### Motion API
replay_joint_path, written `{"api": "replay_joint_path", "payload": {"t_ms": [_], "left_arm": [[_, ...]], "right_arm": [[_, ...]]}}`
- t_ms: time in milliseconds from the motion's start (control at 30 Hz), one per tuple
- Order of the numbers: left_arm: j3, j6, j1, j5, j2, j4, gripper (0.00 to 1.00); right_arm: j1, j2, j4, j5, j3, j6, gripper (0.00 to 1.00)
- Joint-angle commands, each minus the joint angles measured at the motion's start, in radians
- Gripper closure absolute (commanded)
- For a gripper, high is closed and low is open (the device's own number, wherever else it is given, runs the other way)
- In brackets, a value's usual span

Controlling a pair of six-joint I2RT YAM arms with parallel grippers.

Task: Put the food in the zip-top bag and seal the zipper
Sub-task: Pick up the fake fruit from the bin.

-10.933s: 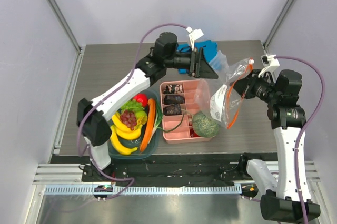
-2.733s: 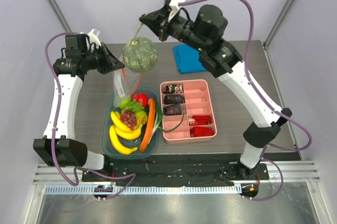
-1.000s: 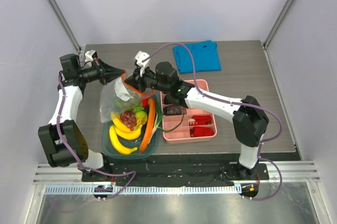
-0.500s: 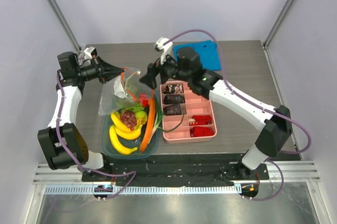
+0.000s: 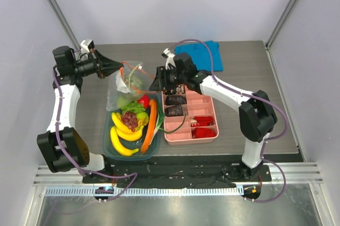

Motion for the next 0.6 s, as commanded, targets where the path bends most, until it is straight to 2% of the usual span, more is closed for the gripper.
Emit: {"api": "replay_joint_path", "payload": {"t_ms": [0,100,233,300,333,400,433,500,533,567], "left_arm": [[0.046,-0.018,0.003,0.02,-0.043,0.047,1.0],[0.072,-0.018,0.003,0.008,-0.049,0.055,1.0],[0.147,0.052,-0.007,-0.041,-0.056,0.049,1.0],[0.194,0.141,-0.032,-0.098,-0.057,-0.029,1.0],[0.243,0.249,-0.073,-0.119,-0.056,-0.074,1.0],[0.283,0.34,-0.136,-0.199,-0.05,-0.194,0.99],[0.315,0.414,-0.214,-0.23,-0.045,-0.226,0.98],[0.361,0.474,-0.302,-0.313,-0.02,-0.278,0.87],[0.374,0.508,-0.395,-0.337,-0.011,-0.281,0.82],[0.389,0.528,-0.438,-0.38,0.016,-0.283,0.78]], "right_arm": [[-0.026,0.004,0.098,-0.115,0.048,0.125,0.73],[-0.029,-0.034,0.099,-0.169,0.036,0.144,0.99],[-0.075,-0.146,0.067,-0.19,0.027,0.15,0.99],[-0.095,-0.231,0.006,-0.184,0.034,0.112,0.99],[-0.106,-0.267,-0.022,-0.174,0.036,0.096,0.99],[-0.141,-0.357,-0.094,-0.172,0.033,0.06,0.99],[-0.153,-0.386,-0.158,-0.168,0.031,0.046,0.99],[-0.193,-0.48,-0.22,-0.155,0.022,0.014,0.99],[-0.21,-0.509,-0.278,-0.145,0.01,0.004,0.99],[-0.239,-0.541,-0.307,-0.122,0.005,-0.003,0.99]]}}
